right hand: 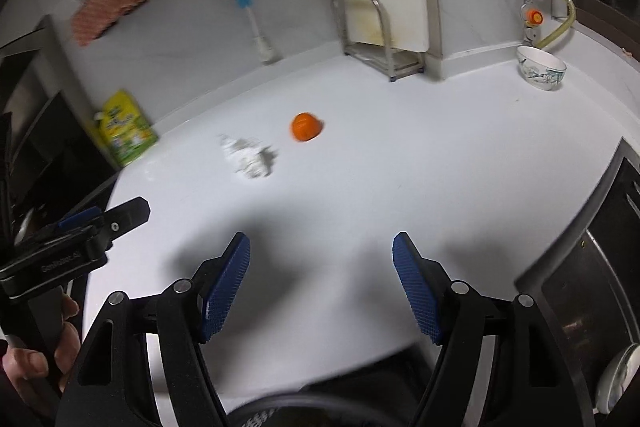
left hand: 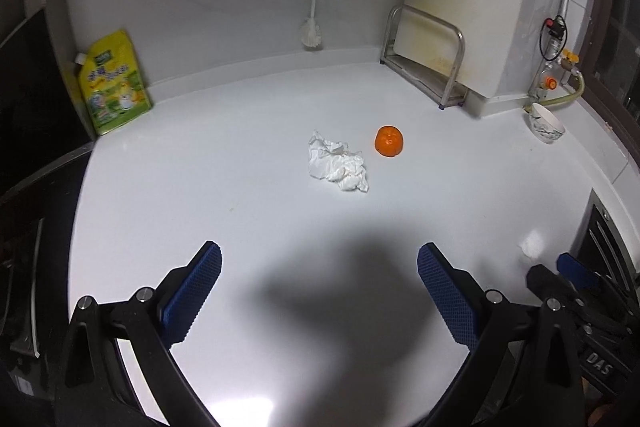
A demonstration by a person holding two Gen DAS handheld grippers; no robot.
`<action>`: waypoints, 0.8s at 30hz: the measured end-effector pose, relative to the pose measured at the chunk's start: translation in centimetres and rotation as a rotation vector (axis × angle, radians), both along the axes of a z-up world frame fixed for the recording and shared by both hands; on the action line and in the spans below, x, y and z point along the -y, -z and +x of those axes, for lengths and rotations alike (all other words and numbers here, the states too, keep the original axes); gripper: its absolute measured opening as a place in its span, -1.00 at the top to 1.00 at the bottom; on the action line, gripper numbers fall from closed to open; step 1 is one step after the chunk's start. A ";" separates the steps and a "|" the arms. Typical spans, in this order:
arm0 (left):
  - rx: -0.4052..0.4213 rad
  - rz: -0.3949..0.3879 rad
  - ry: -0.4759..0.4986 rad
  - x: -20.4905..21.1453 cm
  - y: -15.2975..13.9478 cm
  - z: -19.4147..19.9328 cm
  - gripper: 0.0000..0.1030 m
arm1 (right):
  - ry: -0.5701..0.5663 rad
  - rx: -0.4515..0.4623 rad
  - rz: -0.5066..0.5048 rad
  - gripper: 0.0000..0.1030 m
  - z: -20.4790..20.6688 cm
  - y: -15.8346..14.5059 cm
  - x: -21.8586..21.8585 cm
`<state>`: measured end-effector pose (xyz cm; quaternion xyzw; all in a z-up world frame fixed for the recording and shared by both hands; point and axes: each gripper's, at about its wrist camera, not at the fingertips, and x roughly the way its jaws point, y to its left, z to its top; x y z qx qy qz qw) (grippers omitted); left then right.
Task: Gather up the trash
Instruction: 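Move both tools back to the counter toward the white tissue and orange peel, then grasp the white tissue with the left tool while the right tool grasps the orange peel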
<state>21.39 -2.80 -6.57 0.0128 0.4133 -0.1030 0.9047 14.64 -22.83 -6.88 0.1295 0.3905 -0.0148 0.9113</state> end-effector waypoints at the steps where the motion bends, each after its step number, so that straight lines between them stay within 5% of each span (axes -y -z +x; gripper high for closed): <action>1: -0.002 0.005 0.007 0.6 0.8 1.4 -0.88 | 0.013 -0.002 0.000 -0.37 0.7 0.3 0.4; 11: -0.050 0.003 0.005 3.8 6.3 10.7 -0.88 | 0.104 -0.029 0.018 -0.37 5.6 3.2 2.9; 19: -0.071 0.027 -0.002 4.3 8.5 14.5 -0.83 | 0.114 -0.038 0.021 -0.37 8.3 4.4 2.8; 24: -0.095 -0.001 0.024 4.0 8.9 15.4 -0.32 | 0.109 -0.044 0.014 -0.37 10.2 4.9 2.4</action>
